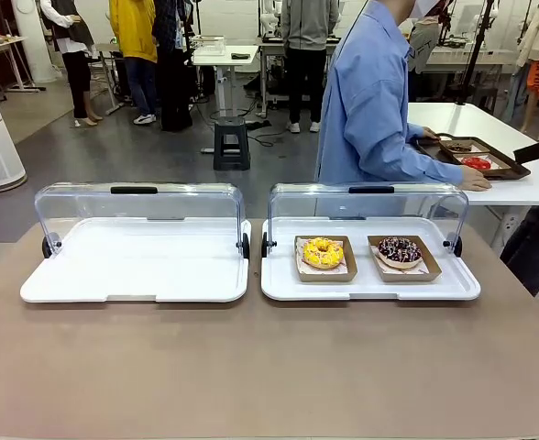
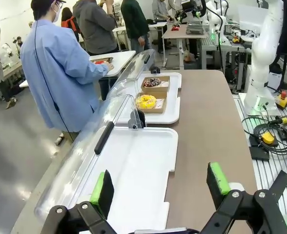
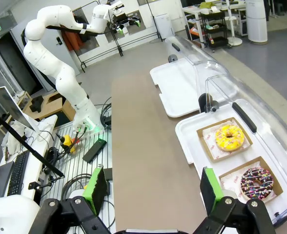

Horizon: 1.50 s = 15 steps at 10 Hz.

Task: Provide the desired donut to the person.
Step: Place the picked Paper togo box onto the Handle tray extended by the person.

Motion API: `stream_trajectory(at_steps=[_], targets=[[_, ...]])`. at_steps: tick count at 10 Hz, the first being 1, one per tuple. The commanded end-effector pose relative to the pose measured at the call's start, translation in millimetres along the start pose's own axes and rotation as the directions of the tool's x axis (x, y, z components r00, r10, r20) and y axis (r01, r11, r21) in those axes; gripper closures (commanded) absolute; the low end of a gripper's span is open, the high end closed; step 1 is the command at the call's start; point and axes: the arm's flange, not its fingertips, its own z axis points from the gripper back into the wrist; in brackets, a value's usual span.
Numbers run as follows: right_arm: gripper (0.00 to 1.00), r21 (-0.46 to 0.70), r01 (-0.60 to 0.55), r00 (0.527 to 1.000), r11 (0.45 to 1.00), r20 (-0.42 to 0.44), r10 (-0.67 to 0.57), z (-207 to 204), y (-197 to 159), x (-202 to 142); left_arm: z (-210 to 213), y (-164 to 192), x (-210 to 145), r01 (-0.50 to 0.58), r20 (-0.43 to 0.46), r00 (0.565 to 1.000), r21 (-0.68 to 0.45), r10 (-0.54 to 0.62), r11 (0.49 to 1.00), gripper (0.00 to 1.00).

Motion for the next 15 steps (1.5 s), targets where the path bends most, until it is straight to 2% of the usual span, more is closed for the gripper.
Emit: stream_trajectory(at_steps=[1, 15], targets=[[0.00, 0.007, -0.004, 1.000, 1.000, 0.008, 0.004, -0.4, 0.1, -0.3, 2.9, -1.2, -3.9, 0.005, 0.019, 1.000, 0.011, -0.005, 1.000, 0.00], [0.00, 0.007, -0.004, 1.000, 1.000, 0.008, 0.004, -0.4, 0.1, -0.3, 2.9, -1.2, -3.9, 0.005, 0.019, 1.000, 0.011, -0.005, 1.000, 0.00]])
